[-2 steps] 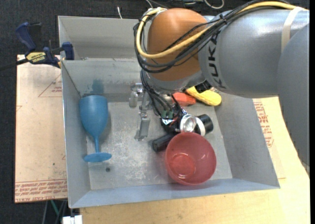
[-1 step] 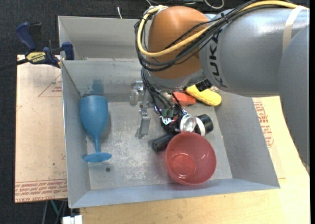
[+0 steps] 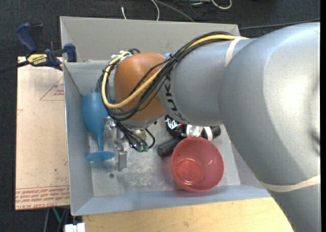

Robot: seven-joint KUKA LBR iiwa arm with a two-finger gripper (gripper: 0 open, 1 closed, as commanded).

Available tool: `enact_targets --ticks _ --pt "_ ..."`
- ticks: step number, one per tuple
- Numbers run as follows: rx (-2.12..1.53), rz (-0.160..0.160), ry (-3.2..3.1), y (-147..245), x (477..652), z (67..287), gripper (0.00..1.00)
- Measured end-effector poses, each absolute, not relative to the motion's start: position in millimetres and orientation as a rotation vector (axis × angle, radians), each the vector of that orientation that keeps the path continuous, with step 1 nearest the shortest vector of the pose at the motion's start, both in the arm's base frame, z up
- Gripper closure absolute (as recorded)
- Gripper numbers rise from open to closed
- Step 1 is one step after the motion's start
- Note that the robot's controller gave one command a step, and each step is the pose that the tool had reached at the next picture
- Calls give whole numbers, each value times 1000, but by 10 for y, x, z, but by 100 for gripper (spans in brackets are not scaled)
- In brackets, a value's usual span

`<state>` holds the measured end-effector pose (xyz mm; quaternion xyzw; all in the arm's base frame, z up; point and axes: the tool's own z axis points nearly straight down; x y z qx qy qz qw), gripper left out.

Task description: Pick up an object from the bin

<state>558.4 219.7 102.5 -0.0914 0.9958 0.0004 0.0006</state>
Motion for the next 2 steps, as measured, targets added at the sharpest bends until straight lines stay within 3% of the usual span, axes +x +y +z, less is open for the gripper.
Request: enact_targets --ticks 1,2 --pt "-330 6 3108 2317 5644 1531 0" --pt "-356 2 3128 2502 5324 999 0"
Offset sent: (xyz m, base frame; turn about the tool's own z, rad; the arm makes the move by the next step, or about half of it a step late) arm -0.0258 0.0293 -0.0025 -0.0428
